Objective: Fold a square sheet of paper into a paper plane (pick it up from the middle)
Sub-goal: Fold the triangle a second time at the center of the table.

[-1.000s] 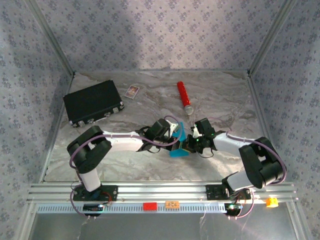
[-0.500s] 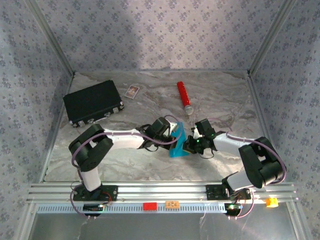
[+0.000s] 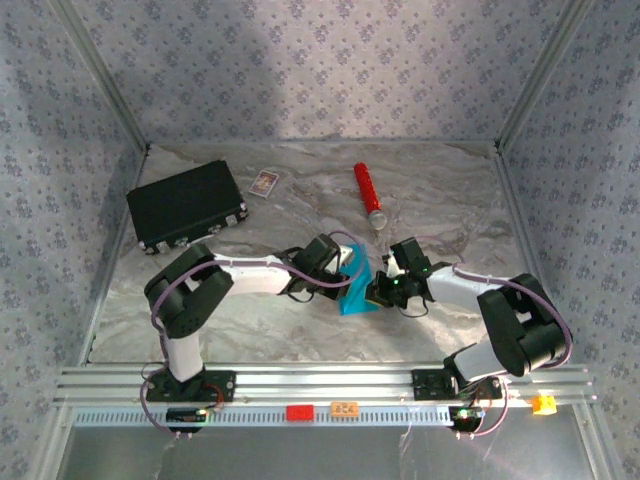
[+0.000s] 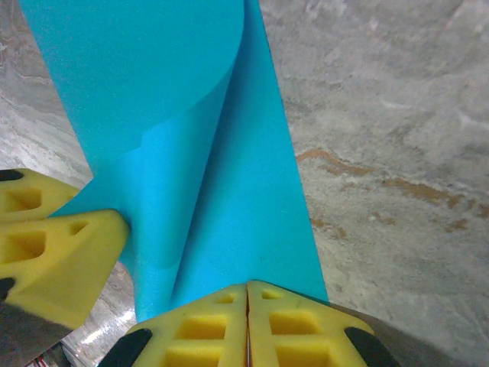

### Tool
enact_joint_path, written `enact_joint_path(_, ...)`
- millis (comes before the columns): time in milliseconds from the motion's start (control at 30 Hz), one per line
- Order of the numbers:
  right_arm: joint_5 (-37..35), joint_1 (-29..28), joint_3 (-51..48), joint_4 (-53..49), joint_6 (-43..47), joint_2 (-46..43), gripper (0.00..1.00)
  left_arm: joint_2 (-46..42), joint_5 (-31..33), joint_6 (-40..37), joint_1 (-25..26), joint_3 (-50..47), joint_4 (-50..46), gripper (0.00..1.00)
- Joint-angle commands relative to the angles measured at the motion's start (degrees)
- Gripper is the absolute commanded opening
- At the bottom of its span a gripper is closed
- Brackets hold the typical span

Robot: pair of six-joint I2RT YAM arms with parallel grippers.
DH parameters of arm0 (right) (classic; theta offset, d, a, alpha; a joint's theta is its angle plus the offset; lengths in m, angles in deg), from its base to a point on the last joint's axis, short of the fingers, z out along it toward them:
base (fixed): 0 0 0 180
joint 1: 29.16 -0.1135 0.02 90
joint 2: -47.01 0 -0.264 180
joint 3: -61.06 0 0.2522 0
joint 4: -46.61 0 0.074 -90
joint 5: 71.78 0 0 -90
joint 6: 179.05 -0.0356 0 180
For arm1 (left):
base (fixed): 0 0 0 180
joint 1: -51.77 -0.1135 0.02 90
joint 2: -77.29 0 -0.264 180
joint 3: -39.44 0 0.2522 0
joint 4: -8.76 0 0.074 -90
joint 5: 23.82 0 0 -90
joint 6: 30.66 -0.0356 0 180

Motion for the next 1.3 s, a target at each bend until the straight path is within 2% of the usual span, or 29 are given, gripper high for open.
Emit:
enact_joint_path(0,-1.6,0.4,-0.4,-3.2,1.1,0.7,0.10,1.4,-0.8,-1.3,-0.3,1.5,-1.3,0.00)
enact_joint_path(333,-0.1,0.4,0.9,-3.8,1.4,-2.5,0.11,1.0,-7.0,3.6,-0.1,-1.9,1.8,0.00)
enact_joint_path(600,2.5,0.1,-0.4,-1.1,0.0,-2.7,0.12,-0.3,-6.4,8.5,0.7,-3.8,5.2,0.00)
enact_joint_path(933,-1.7,0.1,-0.5,-4.0,0.9,0.4,0.10,-2.0,-3.9,4.3,0.6,-0.7,0.9,0.00)
enact_joint_path(1267,-1.1,0.2,-0.5,-3.4,1.1,0.8,0.10,-1.0,-2.5,2.2,0.3,1.1,-0.7,0.00)
